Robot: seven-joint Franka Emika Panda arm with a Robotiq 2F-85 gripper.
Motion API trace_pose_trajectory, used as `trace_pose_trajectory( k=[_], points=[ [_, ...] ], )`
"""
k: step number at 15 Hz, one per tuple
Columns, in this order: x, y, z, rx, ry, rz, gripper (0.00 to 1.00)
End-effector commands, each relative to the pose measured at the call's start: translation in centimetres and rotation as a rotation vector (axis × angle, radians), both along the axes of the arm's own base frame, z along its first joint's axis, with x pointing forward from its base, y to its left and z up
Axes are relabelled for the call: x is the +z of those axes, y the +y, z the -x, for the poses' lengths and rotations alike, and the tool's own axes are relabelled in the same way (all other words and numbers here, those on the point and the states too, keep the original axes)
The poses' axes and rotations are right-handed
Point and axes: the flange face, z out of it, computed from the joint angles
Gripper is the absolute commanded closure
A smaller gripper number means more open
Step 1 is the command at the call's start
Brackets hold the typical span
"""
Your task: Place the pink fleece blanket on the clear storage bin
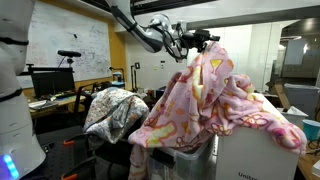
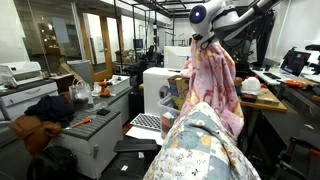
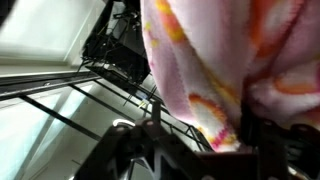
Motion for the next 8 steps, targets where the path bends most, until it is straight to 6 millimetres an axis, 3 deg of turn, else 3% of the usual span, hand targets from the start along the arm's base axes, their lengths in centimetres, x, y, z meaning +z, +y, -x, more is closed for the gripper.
trace_pose_trajectory(
  k=[1, 7, 8],
  points=[
    [0.1, 1.7, 0.7, 0.139, 0.038, -0.146, 0.0],
    [-0.8, 2.8, 0.9, 0.331, 0.125, -0.449, 0.0],
    [0.2, 4.6, 2.3, 0.35, 0.157, -0.492, 0.0]
  ],
)
